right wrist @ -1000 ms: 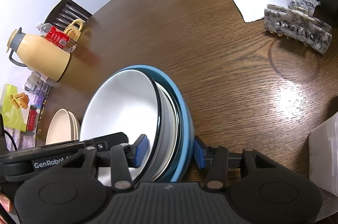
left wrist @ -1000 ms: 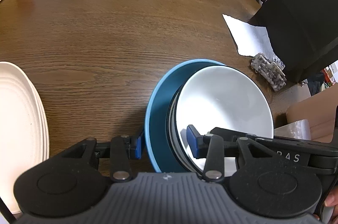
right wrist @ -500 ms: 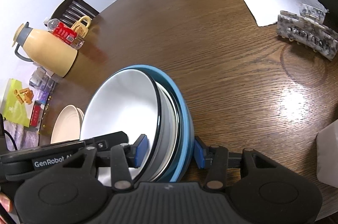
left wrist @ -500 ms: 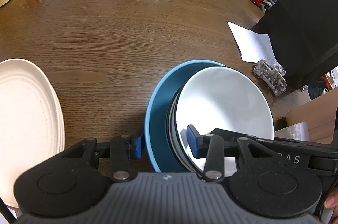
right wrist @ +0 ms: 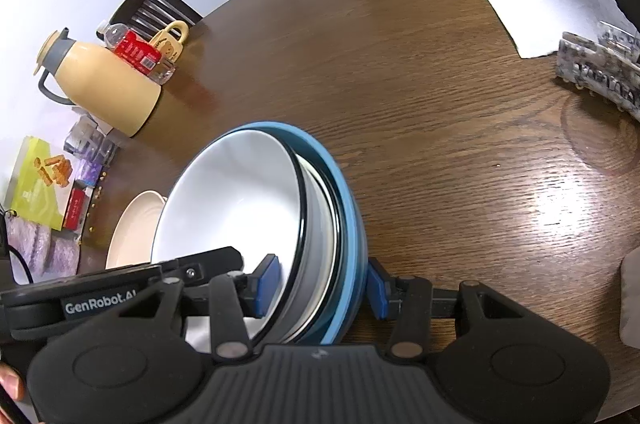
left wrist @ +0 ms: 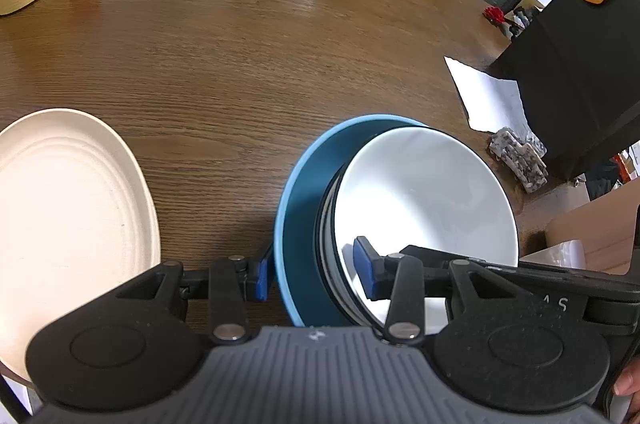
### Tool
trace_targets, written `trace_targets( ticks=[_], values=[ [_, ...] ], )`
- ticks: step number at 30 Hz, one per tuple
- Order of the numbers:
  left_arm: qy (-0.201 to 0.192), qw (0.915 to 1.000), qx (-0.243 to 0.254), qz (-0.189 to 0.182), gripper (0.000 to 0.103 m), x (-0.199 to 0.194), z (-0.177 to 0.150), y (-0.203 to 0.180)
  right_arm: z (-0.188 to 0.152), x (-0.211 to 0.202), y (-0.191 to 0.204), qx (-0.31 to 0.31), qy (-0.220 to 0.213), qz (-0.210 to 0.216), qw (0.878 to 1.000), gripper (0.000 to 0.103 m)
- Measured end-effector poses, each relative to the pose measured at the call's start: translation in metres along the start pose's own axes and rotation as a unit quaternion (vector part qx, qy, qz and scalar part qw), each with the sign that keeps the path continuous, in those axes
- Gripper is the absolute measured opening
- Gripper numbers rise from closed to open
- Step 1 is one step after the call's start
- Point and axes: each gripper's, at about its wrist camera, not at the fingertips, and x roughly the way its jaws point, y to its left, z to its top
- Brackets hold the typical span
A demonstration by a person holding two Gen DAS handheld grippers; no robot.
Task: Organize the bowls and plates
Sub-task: 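Lift the blue bowl stack with both grippers and carry it toward the cream plates, then lower the blue bowl stack onto the cream plate stack with both grippers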
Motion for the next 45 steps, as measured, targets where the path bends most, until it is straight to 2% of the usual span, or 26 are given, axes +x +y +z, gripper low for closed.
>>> trace_targets(
  ticks=[45],
  values=[
    [-0.035,0.9974,-0.058,0.023,0.041,-0.058,0.006,0.100,0.006,0.042,0.112,-0.063,0.023,0.024,0.997,0.046]
  ],
)
